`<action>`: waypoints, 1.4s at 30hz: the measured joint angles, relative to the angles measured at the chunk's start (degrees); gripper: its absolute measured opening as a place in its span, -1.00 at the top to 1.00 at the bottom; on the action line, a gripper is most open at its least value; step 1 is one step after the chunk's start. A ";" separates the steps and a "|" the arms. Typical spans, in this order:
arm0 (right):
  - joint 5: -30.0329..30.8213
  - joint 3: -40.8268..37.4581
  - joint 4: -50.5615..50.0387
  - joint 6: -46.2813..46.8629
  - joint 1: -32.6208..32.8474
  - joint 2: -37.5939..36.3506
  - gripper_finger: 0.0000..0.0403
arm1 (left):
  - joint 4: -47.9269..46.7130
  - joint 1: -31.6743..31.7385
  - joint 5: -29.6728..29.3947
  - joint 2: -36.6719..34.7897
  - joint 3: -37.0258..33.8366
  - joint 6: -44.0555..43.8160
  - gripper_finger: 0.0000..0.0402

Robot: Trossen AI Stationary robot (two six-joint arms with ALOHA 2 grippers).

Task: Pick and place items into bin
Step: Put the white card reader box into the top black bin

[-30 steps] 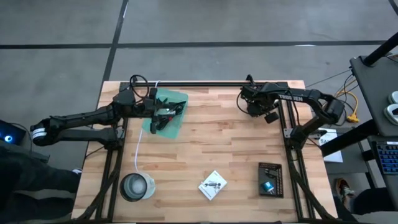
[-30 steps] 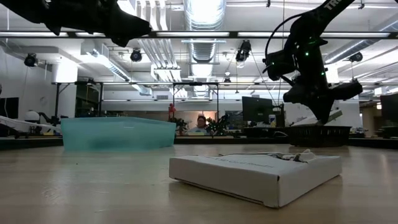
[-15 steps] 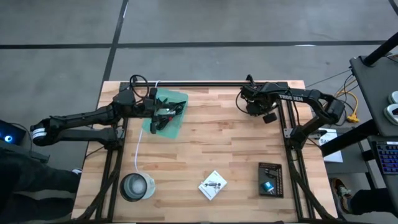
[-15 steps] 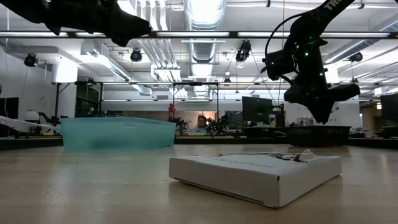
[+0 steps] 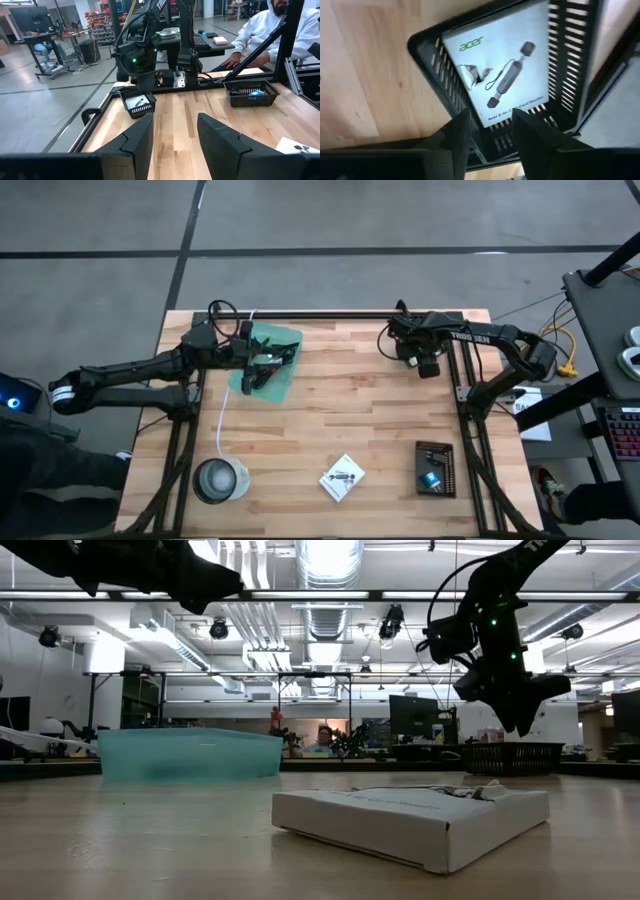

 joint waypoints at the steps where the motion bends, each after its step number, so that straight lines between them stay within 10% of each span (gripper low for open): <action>1: -0.14 0.35 -0.22 0.77 0.05 -0.25 0.32 | 0.12 0.00 0.00 0.00 0.02 0.00 0.32; 12: -20.51 6.37 -3.01 15.47 2.30 -3.84 0.09 | 1.40 0.00 0.00 -0.02 0.06 0.00 0.32; 24: -20.91 6.22 -0.67 27.37 25.88 -5.33 0.23 | 1.13 0.00 0.00 0.09 0.06 0.00 0.32; 42: -11.26 5.67 41.40 31.67 60.17 -4.60 0.17 | 1.16 0.00 -0.17 0.09 0.06 1.57 0.32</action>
